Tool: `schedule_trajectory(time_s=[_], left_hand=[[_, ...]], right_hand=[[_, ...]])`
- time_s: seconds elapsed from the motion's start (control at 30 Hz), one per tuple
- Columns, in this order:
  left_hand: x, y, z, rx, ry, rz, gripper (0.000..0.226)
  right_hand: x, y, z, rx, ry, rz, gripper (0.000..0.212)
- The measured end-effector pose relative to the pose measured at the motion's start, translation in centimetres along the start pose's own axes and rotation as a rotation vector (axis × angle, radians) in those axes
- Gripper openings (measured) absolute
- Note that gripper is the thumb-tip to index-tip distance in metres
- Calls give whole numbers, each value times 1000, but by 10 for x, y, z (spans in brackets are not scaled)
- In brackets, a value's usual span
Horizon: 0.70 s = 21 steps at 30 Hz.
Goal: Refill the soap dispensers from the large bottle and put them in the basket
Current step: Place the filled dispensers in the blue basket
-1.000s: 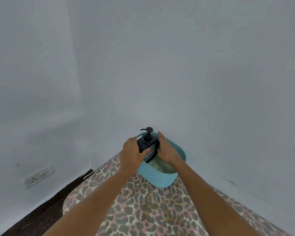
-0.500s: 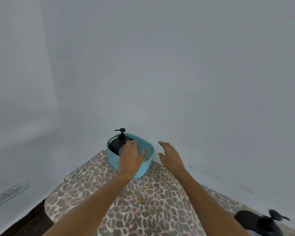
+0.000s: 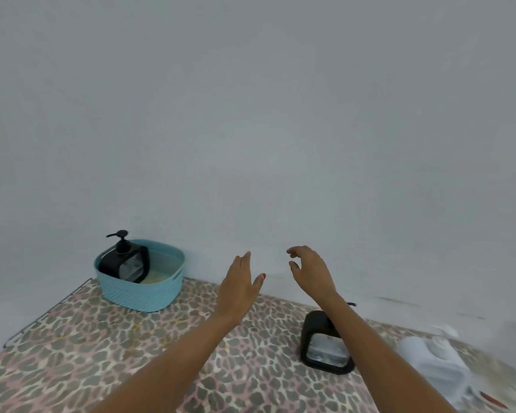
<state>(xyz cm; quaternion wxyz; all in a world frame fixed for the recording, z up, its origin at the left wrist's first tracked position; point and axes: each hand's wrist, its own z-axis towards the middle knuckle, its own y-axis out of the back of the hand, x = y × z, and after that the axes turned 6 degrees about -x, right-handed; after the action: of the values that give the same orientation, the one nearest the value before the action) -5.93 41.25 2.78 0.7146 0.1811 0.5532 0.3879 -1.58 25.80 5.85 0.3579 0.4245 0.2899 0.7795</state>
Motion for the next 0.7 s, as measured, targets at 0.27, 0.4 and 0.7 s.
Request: schedule_trajectory(time_s=[0.27,0.4,0.7], left_hand=[[-51,-55,-22,150,-58,-102,62],[-58,-74,-30,205,-42,-141,62],[-33,-95,-35,367,10,-196,62]], right_hand=[[-71,53,-35,-48,-214,57,25],[-94,57,-52,-39,-308,123,27],[-116,31,-82,225,-444,162,51]])
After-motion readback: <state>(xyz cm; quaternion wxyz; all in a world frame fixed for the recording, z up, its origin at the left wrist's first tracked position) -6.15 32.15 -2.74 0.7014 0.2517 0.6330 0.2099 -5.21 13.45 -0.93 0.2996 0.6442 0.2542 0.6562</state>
